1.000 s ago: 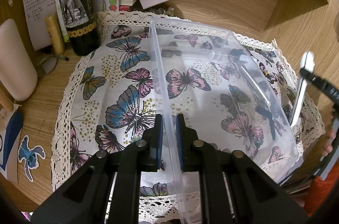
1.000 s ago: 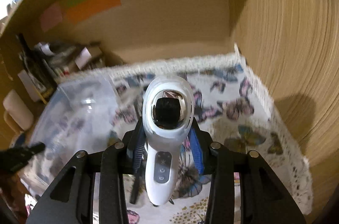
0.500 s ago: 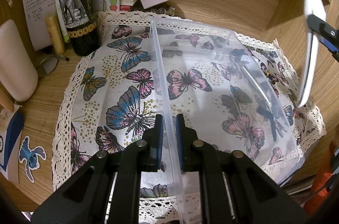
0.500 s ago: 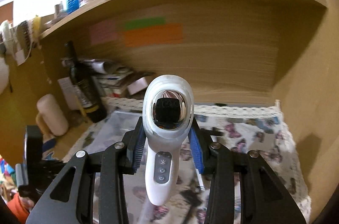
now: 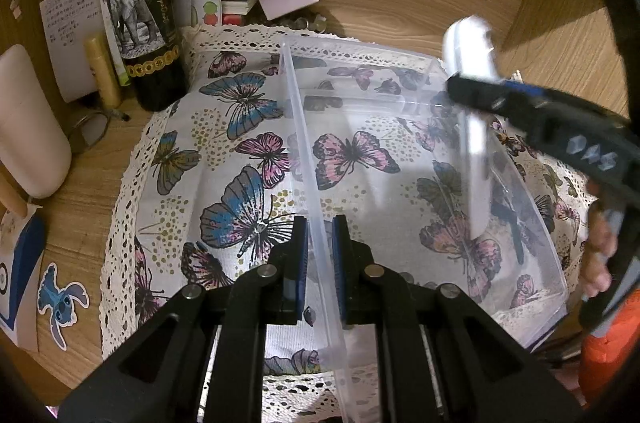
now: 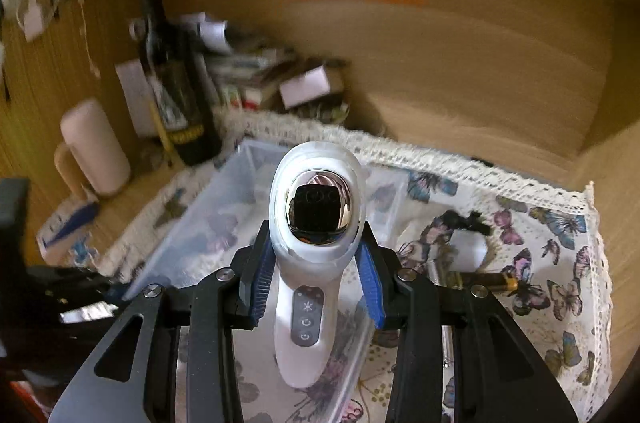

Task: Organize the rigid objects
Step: 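Lift the white device and lower it into the clear box with the right tool, then grasp the black plug with the right tool, then carry the black plug into the box and open the right tool, then grasp the silver metal rod with the right tool, then lower the silver rod into the box and release it with the right tool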

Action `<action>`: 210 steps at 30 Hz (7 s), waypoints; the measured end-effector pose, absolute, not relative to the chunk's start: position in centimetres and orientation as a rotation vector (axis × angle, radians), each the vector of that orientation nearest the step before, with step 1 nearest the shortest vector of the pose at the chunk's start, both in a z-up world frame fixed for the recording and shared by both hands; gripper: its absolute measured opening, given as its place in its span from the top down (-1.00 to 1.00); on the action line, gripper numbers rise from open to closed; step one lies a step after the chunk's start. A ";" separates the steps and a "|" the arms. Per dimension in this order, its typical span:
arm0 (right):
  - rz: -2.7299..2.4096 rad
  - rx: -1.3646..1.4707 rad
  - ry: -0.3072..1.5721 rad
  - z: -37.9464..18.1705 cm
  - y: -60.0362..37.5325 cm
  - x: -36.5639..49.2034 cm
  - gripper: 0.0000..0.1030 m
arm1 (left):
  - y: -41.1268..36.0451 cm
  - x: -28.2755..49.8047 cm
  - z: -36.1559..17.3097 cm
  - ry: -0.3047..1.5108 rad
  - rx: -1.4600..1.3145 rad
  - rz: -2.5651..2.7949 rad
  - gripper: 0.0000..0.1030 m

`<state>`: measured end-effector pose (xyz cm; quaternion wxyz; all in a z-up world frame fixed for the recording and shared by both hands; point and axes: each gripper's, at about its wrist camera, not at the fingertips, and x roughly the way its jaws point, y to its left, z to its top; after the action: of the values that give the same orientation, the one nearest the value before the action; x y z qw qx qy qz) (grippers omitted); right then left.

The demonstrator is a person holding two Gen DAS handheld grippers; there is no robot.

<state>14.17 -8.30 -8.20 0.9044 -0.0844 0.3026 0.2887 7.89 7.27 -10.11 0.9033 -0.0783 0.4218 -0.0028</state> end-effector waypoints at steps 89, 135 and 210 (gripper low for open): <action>0.419 -0.082 0.700 -11.8 -18.3 11.7 0.38 | 7.0 7.5 -9.7 0.861 -0.151 0.001 0.75; 0.680 -0.290 0.697 -10.2 -6.3 12.3 0.37 | 7.0 7.8 -9.8 0.854 -0.135 -0.012 0.75; 0.576 -0.098 0.479 -2.9 -14.2 13.0 0.72 | 7.2 8.0 -9.7 0.856 -0.128 -0.008 0.75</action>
<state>12.99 -14.19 -2.93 0.9295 -0.0479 0.2336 0.2814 8.01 7.22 -9.68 0.9078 -0.0618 0.4147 -0.0036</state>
